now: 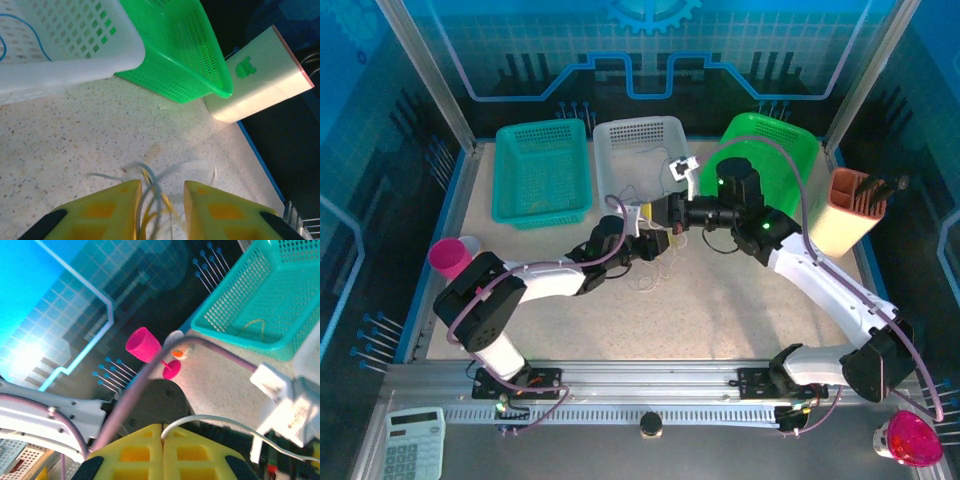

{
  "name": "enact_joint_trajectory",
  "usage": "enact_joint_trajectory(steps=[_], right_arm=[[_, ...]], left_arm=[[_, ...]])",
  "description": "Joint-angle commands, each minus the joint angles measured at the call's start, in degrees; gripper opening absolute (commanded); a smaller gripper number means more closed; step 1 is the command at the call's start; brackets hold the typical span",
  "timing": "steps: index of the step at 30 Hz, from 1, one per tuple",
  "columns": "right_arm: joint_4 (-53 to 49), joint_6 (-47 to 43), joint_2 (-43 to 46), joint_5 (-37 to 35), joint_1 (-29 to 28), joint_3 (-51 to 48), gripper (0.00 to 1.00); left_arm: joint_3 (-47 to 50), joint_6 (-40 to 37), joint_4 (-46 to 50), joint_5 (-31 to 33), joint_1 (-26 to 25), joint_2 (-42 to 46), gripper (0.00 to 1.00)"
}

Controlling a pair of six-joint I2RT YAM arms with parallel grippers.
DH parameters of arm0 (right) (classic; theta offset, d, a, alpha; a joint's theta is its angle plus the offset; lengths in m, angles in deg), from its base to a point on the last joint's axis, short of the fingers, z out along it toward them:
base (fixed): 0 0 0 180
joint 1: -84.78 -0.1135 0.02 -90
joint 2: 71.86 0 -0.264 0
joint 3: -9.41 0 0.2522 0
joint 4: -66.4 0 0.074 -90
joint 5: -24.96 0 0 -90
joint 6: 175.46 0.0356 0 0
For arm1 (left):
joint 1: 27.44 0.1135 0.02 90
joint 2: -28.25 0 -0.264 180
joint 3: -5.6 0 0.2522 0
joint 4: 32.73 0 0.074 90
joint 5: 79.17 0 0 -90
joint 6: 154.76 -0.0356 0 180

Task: Untangle the cables

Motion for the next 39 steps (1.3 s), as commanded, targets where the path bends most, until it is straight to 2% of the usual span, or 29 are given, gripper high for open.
enact_joint_trajectory(steps=[1,9,16,31,34,39], right_arm=[[5.34,4.41,-1.27,4.2,1.9,4.56,0.0],[12.86,11.71,-3.75,7.92,4.08,14.45,0.0],[15.25,13.37,-3.13,7.0,6.92,20.08,0.0],[22.53,20.08,-4.62,4.52,18.89,28.25,0.0],[25.07,21.97,-5.27,3.24,21.38,29.65,0.0],[24.93,22.03,-6.68,1.43,24.22,31.34,0.0]], left_arm=[[2.96,0.08,-2.94,0.68,-0.35,-1.51,0.27],[8.44,2.0,-7.4,1.07,-0.34,-3.67,0.2],[11.06,3.48,-10.52,0.79,-0.32,-5.2,0.15],[13.23,4.74,-13.63,0.63,-0.45,-6.35,0.13],[13.24,5.08,-14.27,0.29,-0.41,-7.1,0.1],[13.24,5.62,-15.21,-0.27,-0.38,-7.31,0.1]])
